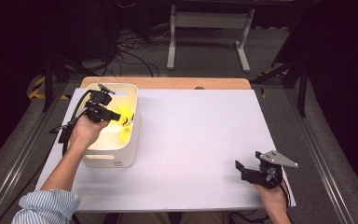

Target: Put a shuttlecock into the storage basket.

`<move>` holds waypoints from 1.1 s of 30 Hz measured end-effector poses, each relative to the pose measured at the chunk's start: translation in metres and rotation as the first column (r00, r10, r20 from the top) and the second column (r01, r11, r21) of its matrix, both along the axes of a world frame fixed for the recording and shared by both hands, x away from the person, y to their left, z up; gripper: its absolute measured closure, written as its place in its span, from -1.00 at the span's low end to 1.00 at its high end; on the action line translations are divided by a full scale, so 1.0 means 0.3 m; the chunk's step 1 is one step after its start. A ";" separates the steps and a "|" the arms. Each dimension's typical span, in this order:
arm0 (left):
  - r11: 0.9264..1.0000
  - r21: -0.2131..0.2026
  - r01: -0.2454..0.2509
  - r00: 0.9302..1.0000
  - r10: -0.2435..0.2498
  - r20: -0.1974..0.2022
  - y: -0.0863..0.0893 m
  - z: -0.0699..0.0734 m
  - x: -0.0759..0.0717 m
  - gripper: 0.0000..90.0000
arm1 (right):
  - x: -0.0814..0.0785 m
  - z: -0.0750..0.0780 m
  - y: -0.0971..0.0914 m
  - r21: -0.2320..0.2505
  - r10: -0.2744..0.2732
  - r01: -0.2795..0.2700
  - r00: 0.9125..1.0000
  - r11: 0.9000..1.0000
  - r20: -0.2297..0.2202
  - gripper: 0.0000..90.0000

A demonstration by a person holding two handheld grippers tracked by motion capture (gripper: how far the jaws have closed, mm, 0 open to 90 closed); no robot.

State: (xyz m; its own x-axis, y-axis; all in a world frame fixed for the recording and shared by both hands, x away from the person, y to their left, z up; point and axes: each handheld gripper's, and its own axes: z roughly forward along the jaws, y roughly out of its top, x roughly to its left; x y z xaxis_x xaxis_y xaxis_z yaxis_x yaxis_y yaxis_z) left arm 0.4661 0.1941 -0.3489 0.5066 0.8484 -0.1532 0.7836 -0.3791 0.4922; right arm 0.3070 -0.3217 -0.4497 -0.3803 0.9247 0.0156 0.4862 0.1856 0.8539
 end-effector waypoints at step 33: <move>0.998 0.024 -0.059 0.997 0.057 0.061 -0.009 0.023 -0.027 -0.09 | 0.002 -0.002 0.002 -0.006 0.003 -0.003 1.000 1.000 -0.005 -0.75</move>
